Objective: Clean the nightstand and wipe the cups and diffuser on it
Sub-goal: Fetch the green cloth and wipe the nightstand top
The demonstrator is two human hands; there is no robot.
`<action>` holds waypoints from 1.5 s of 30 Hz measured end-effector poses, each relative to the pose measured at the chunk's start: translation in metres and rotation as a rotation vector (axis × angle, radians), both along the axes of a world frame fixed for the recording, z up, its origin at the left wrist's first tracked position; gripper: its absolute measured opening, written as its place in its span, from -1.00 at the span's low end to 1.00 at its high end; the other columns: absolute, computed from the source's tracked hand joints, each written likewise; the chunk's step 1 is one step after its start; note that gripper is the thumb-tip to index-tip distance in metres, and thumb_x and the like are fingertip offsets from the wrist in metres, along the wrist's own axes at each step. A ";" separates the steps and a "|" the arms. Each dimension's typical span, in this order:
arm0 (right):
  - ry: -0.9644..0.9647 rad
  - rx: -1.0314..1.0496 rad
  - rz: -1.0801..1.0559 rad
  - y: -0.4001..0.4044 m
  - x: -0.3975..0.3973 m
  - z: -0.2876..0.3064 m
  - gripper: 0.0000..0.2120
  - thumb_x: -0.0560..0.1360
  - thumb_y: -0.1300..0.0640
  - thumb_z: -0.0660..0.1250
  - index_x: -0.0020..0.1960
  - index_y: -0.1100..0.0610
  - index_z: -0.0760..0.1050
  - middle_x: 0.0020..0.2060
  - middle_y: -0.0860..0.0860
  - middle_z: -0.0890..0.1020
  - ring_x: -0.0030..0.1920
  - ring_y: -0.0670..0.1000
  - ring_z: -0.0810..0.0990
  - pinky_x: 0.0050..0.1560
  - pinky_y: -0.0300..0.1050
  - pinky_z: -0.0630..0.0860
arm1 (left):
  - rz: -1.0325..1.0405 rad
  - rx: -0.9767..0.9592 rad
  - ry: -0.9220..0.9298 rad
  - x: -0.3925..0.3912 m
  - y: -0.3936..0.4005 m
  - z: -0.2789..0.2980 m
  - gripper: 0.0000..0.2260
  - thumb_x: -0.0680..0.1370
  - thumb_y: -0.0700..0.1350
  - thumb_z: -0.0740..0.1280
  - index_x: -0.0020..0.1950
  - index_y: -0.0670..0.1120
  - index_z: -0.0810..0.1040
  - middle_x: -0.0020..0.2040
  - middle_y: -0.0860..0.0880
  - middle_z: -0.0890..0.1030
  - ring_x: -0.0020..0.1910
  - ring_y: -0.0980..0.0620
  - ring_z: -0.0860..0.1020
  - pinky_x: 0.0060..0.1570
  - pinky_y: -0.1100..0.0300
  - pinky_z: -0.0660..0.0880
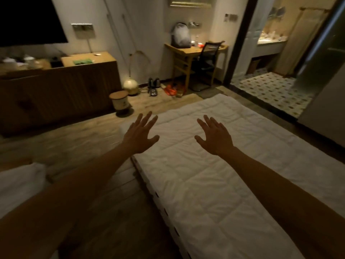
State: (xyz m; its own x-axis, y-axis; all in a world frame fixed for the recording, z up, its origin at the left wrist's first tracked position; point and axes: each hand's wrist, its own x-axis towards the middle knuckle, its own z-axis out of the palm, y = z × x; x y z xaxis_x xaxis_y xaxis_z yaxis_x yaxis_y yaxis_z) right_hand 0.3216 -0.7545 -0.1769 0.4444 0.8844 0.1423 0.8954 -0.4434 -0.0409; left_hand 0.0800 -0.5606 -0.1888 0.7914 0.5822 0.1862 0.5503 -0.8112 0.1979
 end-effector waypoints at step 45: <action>-0.013 0.166 0.536 1.022 -0.116 0.053 -0.36 0.55 -0.20 0.20 0.57 -0.05 0.15 0.60 0.05 0.12 0.59 0.14 0.08 0.48 0.18 0.20 | 0.475 0.186 -0.007 -0.119 0.863 0.088 -0.23 0.57 0.13 0.26 0.61 0.07 -0.16 0.63 0.03 -0.18 0.60 -0.07 -0.20 0.55 -0.17 0.03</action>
